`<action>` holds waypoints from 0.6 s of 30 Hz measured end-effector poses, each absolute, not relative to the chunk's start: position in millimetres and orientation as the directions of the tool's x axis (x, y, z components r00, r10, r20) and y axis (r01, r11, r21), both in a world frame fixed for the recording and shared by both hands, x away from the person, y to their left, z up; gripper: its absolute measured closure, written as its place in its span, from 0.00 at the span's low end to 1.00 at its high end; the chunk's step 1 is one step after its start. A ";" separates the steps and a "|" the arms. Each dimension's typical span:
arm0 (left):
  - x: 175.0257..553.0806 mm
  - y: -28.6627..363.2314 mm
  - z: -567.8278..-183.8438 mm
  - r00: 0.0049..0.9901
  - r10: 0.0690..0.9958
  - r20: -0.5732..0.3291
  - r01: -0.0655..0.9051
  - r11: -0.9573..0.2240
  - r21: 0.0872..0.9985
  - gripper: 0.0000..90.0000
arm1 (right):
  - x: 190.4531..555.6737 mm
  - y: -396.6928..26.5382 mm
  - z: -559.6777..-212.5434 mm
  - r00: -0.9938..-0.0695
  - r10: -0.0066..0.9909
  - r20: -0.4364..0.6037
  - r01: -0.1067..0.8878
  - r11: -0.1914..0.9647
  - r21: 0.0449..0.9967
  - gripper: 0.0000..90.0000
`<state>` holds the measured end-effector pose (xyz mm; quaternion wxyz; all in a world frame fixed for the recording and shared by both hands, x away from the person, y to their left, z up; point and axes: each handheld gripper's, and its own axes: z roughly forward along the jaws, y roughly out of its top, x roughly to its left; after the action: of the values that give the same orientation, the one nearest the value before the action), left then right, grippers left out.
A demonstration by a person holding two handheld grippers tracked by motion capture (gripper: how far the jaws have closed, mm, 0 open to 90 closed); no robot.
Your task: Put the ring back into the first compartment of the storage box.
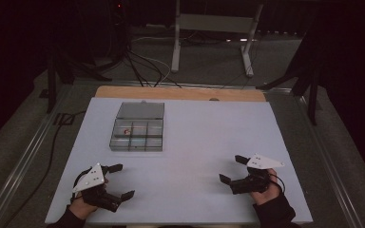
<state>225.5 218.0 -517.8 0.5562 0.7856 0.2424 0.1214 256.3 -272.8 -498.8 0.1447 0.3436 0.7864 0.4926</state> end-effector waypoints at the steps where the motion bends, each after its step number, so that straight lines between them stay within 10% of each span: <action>1: 225.5 218.2 -517.4 0.853 0.516 -0.080 0.244 -0.259 0.934 0.00 | 251.2 -279.8 -504.1 -0.710 0.695 0.110 0.411 0.283 0.867 0.01; 18: 226.3 218.4 -517.7 0.853 0.516 -0.084 0.250 -0.261 0.932 0.00 | 242.4 -302.2 -523.5 -0.678 0.725 0.122 0.466 0.295 0.835 0.01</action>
<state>226.3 218.4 -517.7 0.5568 0.7851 0.2437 0.1194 242.4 -302.2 -523.5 0.1408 0.3756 0.7922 0.4600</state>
